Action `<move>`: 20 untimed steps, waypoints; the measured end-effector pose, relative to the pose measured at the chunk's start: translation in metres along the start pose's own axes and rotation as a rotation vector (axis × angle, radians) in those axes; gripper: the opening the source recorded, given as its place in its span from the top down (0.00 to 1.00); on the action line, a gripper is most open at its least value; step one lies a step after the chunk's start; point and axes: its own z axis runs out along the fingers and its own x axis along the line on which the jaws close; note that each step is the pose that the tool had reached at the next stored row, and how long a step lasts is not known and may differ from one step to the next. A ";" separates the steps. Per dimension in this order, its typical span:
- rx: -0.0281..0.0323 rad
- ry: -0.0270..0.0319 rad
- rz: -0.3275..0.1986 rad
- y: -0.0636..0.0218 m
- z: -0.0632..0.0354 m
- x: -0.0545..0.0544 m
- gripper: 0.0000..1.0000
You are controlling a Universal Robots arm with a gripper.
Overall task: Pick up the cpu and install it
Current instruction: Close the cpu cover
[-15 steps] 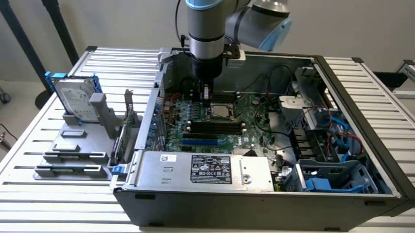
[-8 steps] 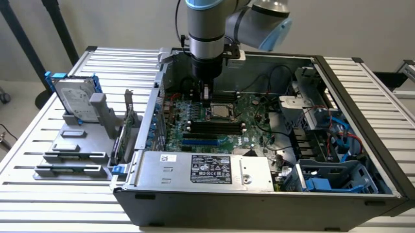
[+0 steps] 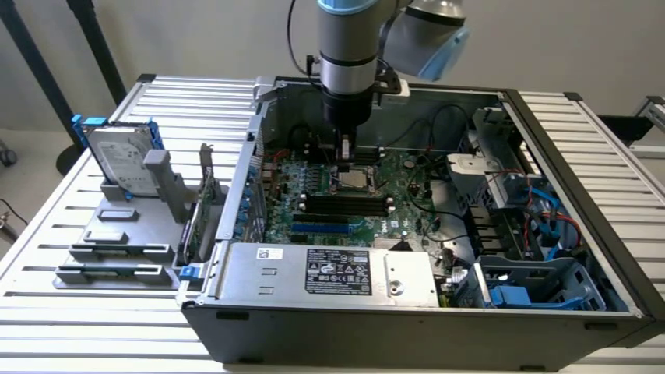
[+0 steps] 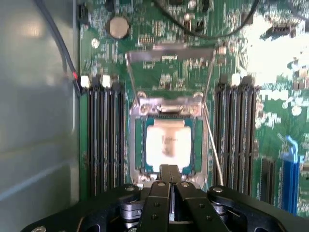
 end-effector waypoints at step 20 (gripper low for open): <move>0.0098 0.0050 0.001 0.0933 -0.0422 -0.005 0.89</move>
